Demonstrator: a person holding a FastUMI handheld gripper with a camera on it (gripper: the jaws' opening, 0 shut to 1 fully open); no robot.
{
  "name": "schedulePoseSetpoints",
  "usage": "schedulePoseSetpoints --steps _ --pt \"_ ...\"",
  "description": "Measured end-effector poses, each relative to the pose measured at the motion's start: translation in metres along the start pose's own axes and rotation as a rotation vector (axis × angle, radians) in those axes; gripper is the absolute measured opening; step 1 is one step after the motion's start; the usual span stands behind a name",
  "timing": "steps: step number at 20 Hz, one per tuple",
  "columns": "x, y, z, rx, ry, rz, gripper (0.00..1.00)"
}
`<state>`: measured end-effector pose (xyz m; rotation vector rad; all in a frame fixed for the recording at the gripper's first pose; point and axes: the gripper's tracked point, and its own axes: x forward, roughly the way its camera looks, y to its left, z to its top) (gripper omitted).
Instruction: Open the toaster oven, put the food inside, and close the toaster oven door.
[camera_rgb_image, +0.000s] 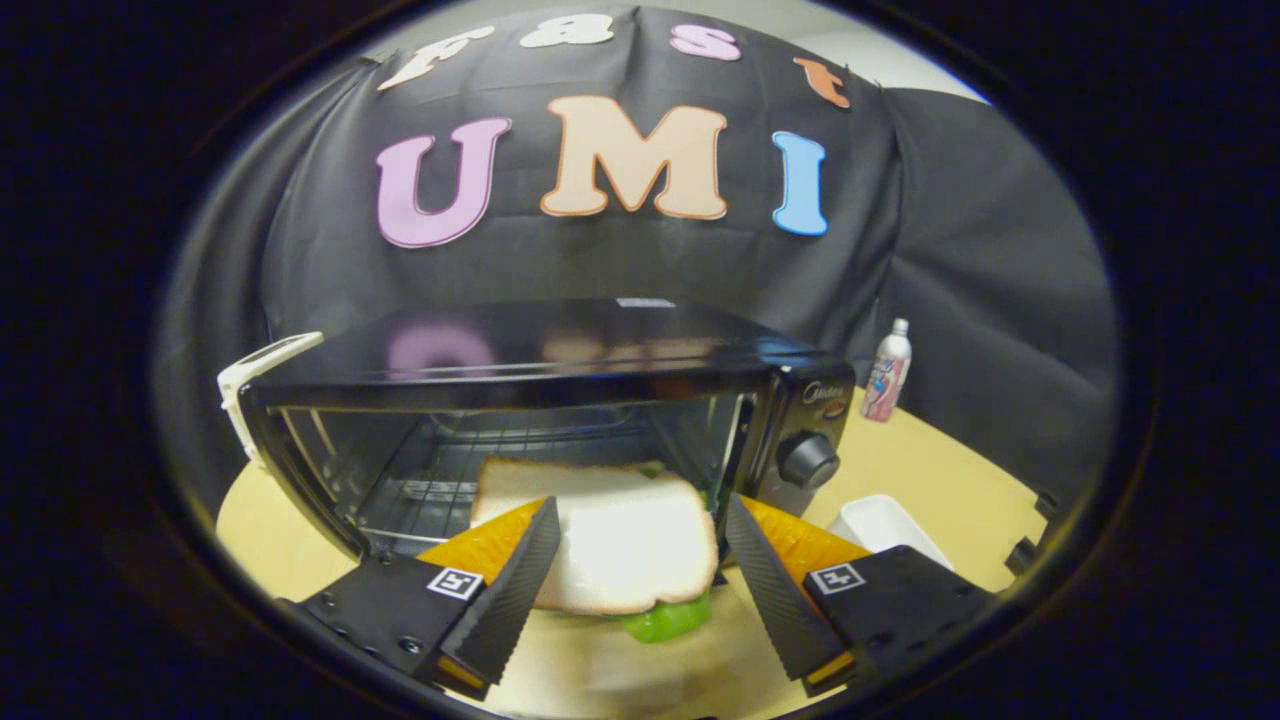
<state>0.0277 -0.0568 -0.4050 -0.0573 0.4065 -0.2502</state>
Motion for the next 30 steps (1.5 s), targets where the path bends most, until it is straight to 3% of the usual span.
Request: schedulePoseSetpoints --steps 12,15,23,25,30 --pt "-0.022 -0.008 -0.029 0.151 0.072 0.053 1.00" --pt "-0.020 0.011 -0.050 0.205 0.132 0.122 1.00" --pt "0.006 0.034 0.000 0.284 0.030 0.129 1.00" --pt "0.021 0.041 0.001 0.288 0.059 0.144 1.00" --pt "0.036 0.037 0.023 0.389 0.016 0.152 1.00"
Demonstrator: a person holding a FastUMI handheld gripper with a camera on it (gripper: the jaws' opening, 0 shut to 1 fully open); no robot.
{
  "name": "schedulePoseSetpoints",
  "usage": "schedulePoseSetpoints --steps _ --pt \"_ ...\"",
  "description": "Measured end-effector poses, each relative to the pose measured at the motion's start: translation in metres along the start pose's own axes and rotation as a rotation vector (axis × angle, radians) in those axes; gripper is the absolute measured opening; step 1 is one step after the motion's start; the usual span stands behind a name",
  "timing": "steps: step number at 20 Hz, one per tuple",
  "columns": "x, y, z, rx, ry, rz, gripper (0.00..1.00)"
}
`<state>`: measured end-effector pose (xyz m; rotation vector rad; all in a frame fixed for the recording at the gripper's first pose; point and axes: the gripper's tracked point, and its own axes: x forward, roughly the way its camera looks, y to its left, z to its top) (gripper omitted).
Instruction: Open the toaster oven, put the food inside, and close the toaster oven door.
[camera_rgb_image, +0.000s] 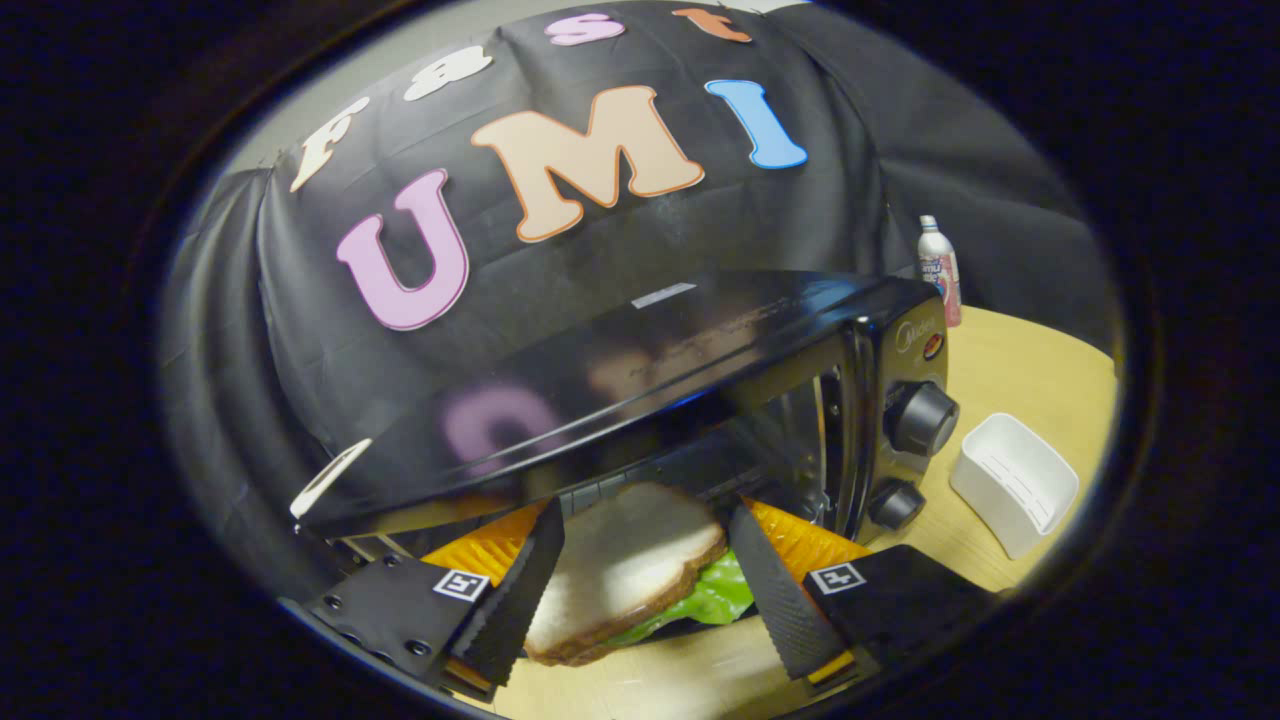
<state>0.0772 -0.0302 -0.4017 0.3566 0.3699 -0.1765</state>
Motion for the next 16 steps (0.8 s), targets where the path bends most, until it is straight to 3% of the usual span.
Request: schedulePoseSetpoints --steps 7,12,16 --pt "-0.034 -0.012 0.005 -0.079 -0.015 0.001 1.00" --pt "-0.085 -0.011 -0.005 -0.093 -0.003 -0.006 1.00" --pt "-0.136 -0.024 -0.034 -0.197 0.062 -0.046 1.00"
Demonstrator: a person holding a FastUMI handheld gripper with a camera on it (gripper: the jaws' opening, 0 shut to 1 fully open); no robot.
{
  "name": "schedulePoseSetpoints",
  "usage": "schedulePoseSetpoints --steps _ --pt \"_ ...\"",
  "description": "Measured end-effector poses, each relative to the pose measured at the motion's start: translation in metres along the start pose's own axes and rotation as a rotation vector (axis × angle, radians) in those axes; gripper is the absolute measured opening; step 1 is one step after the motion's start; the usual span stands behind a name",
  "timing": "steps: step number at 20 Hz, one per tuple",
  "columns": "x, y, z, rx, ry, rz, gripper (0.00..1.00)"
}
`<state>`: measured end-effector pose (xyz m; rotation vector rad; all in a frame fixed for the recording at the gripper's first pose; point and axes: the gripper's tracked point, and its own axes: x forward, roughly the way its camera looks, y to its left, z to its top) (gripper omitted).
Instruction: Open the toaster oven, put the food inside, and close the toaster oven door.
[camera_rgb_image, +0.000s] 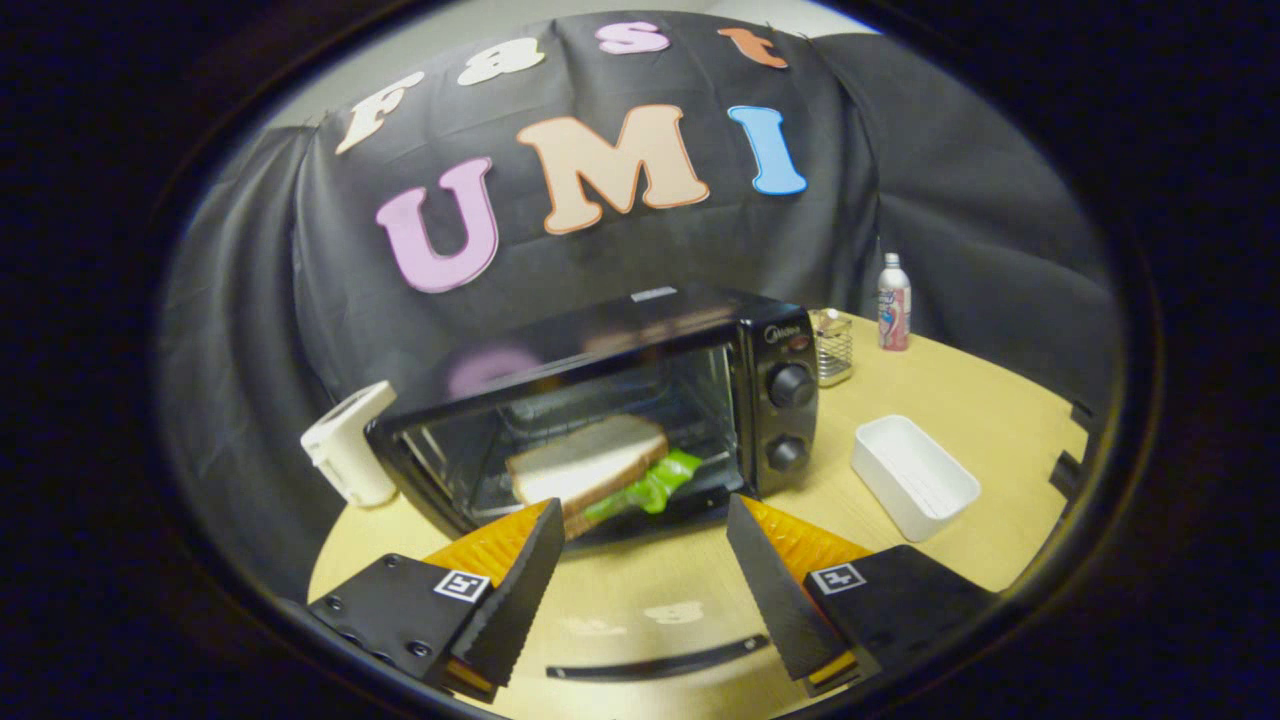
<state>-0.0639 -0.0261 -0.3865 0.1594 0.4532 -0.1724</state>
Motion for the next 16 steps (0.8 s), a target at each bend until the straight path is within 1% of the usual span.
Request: schedulePoseSetpoints --steps 4,8,11,16 --pt "-0.034 -0.002 -0.046 -0.108 0.080 -0.011 1.00" --pt "-0.055 0.003 -0.077 -0.146 0.163 -0.026 1.00" --pt "-0.061 -0.003 -0.097 -0.162 0.215 -0.061 1.00" --pt "-0.044 -0.005 -0.133 -0.193 0.272 -0.051 1.00"
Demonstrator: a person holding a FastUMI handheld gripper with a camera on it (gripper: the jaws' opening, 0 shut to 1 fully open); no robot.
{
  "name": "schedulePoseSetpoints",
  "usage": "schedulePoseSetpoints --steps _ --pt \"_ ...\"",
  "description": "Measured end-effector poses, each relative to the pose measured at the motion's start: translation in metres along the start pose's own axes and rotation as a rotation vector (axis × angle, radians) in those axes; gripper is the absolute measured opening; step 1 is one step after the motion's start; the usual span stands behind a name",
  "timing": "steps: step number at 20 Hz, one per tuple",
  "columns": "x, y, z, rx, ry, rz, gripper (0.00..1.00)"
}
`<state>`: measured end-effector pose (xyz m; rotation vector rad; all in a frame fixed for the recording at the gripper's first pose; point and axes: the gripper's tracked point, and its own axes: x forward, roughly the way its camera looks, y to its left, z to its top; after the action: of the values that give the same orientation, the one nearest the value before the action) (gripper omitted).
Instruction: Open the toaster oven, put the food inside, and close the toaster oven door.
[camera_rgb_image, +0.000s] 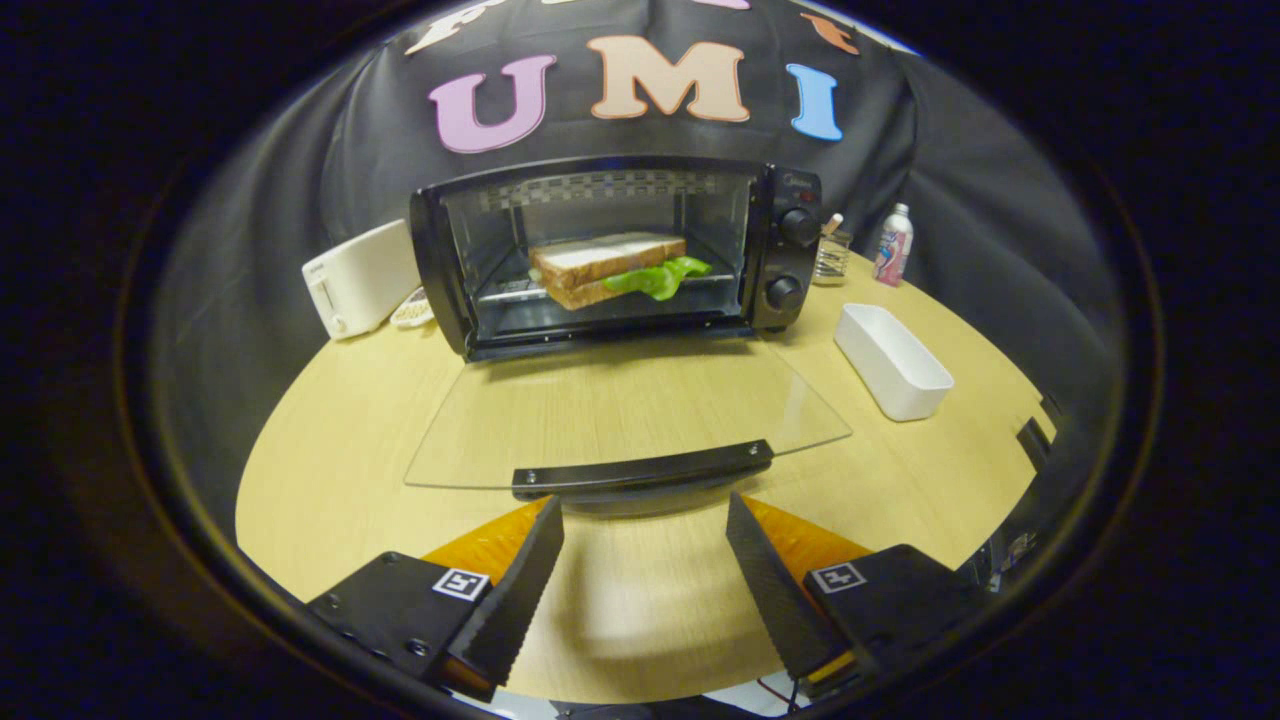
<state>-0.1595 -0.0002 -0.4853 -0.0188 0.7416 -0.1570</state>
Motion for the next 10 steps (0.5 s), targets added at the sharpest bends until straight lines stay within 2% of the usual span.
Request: schedulePoseSetpoints --steps 7,10 --pt "0.002 0.005 0.007 -0.025 -0.037 0.007 0.99" --pt "0.002 0.005 0.010 -0.086 -0.037 -0.004 0.98"
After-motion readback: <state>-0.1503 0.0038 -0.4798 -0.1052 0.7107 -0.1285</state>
